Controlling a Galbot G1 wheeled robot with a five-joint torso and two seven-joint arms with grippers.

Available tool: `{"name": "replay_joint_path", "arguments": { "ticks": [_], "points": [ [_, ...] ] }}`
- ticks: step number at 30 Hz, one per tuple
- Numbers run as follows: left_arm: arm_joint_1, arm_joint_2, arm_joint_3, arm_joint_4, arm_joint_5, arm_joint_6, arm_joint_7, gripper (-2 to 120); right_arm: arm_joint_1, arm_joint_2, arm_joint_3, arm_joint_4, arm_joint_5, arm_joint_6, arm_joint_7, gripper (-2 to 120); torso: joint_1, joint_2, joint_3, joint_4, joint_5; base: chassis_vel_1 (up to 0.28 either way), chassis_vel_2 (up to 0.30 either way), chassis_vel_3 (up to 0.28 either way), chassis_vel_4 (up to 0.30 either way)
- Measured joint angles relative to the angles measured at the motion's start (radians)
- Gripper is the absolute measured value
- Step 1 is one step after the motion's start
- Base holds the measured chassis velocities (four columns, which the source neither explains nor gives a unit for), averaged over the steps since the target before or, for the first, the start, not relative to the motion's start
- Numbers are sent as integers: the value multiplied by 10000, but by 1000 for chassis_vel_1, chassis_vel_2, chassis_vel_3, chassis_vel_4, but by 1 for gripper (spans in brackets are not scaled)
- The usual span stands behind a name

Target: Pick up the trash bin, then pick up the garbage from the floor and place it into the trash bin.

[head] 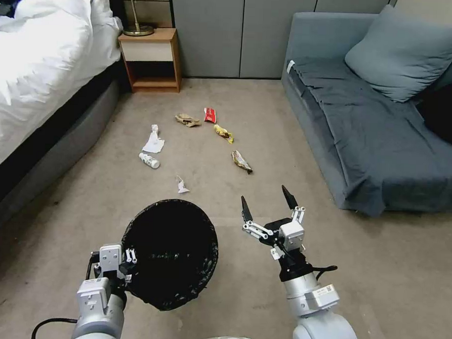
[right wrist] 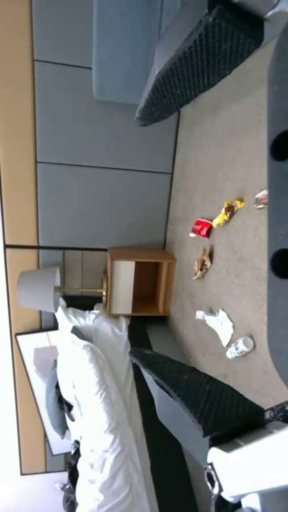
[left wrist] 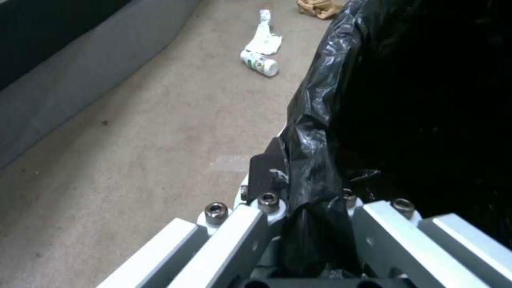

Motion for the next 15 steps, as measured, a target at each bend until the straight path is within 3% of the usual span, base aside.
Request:
{"name": "replay_joint_path", "arguments": {
  "ticks": [15],
  "points": [
    [98,18,-50,-64,-11,-114,-4,1,-77,24,-17,65,-79,86,-42,100,0,0,0,0,0,0,0,0,0]
  ]
}}
